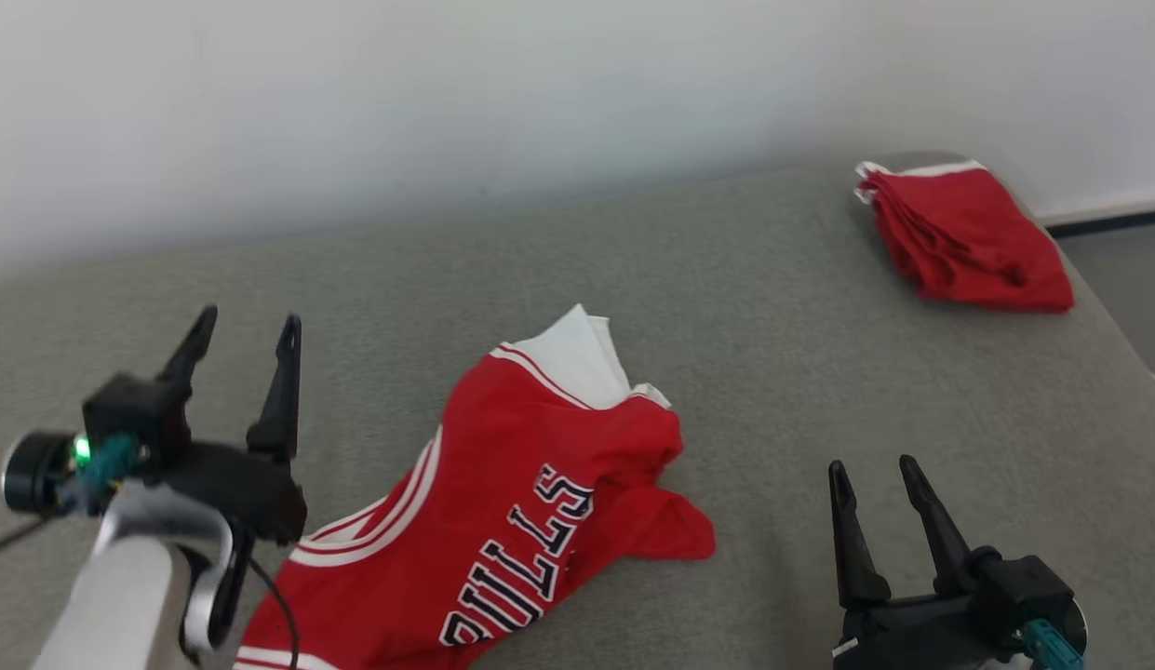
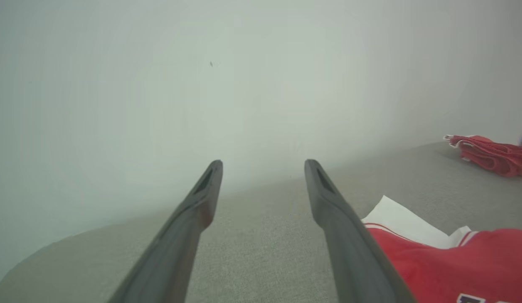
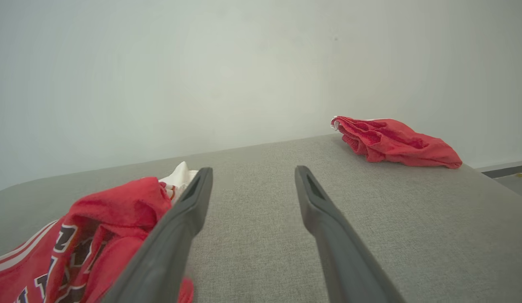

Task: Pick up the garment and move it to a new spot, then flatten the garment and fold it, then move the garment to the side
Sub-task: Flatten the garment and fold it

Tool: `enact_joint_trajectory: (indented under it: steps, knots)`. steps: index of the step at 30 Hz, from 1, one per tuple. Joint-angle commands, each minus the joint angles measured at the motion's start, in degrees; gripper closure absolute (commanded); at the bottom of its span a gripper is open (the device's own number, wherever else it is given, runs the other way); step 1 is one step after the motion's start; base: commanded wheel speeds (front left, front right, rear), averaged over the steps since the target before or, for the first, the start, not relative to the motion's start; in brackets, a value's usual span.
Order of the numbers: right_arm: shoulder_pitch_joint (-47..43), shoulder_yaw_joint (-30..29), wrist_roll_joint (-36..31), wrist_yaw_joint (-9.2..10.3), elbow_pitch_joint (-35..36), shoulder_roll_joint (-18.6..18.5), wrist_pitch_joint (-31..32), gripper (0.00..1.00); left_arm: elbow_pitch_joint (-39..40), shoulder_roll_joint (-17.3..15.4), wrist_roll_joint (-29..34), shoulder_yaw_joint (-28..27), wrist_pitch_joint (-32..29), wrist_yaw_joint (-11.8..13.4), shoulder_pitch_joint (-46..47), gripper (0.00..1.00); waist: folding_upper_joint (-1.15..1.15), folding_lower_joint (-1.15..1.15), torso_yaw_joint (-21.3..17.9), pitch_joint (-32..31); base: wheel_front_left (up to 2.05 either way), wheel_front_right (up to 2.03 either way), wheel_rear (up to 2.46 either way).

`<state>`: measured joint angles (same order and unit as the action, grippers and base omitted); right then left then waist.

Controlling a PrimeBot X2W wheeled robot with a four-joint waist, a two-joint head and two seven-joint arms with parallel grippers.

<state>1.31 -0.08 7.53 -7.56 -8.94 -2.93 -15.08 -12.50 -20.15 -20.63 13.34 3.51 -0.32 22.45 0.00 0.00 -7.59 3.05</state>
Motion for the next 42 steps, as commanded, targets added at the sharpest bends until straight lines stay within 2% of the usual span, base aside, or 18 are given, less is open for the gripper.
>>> enact_joint_trajectory:
  steps: [1, 7, 14, 27, 35, 38, 39, 40, 42]
  knots:
    - [0.6, 0.1, 0.5, 0.14, 0.1, 0.1, -0.1, 0.0, -0.8, -0.1, -0.6, 0.2, -0.8, -0.7, 1.7, 0.0, 0.0, 0.0, -4.7, 3.6, 0.0, 0.0, 0.0]
    - [2.4, 0.7, 2.5, 0.14, -0.4, 0.1, -0.1, 0.0, -6.3, -1.0, -1.5, 2.9, -6.1, -4.5, 10.1, 0.0, 0.0, 0.0, -10.0, 6.9, 0.0, 0.0, 0.0]
    - [4.3, 1.9, 4.8, 0.14, -0.6, 0.2, -0.1, 0.0, -14.6, -1.2, -2.2, 7.6, -10.2, -6.7, 17.0, 0.0, 0.0, 0.0, -14.1, 10.4, 0.0, 0.0, 0.0]
    - [5.8, 2.1, 5.0, 0.14, -1.1, 0.1, -0.1, 0.0, -30.2, -2.1, -8.1, 20.3, -16.4, -7.1, 23.2, 0.0, 0.0, 0.0, -16.1, 11.7, 0.0, 0.0, 0.0]
    - [6.0, 2.5, 4.4, 0.14, -1.0, 0.1, -0.1, 0.0, -37.2, -3.2, -9.4, 25.2, -15.2, -7.0, 26.3, 0.0, 0.0, 0.0, -15.9, 11.8, 0.0, 0.0, 0.0]
    - [6.1, 2.6, 4.3, 0.14, -0.9, 0.1, -0.1, 0.0, -39.7, -2.6, -10.3, 26.4, -14.7, -7.0, 26.7, 0.0, 0.0, 0.0, -15.9, 12.0, 0.0, 0.0, 0.0]
    - [6.1, 2.6, 4.3, 0.14, -0.9, 0.1, -0.1, 0.0, -40.5, -2.5, -10.3, 27.2, -14.7, -7.0, 26.8, 0.4, 0.0, 0.0, -15.9, 12.0, 0.0, 0.0, 0.0]
    - [6.2, 2.6, 4.3, 0.14, -0.8, 0.1, -0.1, 0.0, -41.2, -2.5, -10.2, 27.7, -14.4, -7.0, 27.0, 1.0, 0.0, 0.0, -15.9, 12.1, 0.0, 0.0, 0.0]
    - [6.2, 2.3, 4.2, 0.14, -0.8, 0.1, -0.1, 0.0, -42.2, -2.1, -10.8, 28.4, -13.4, -7.0, 27.4, 1.0, 0.0, 0.0, -15.7, 12.1, 0.0, 0.0, 0.0]
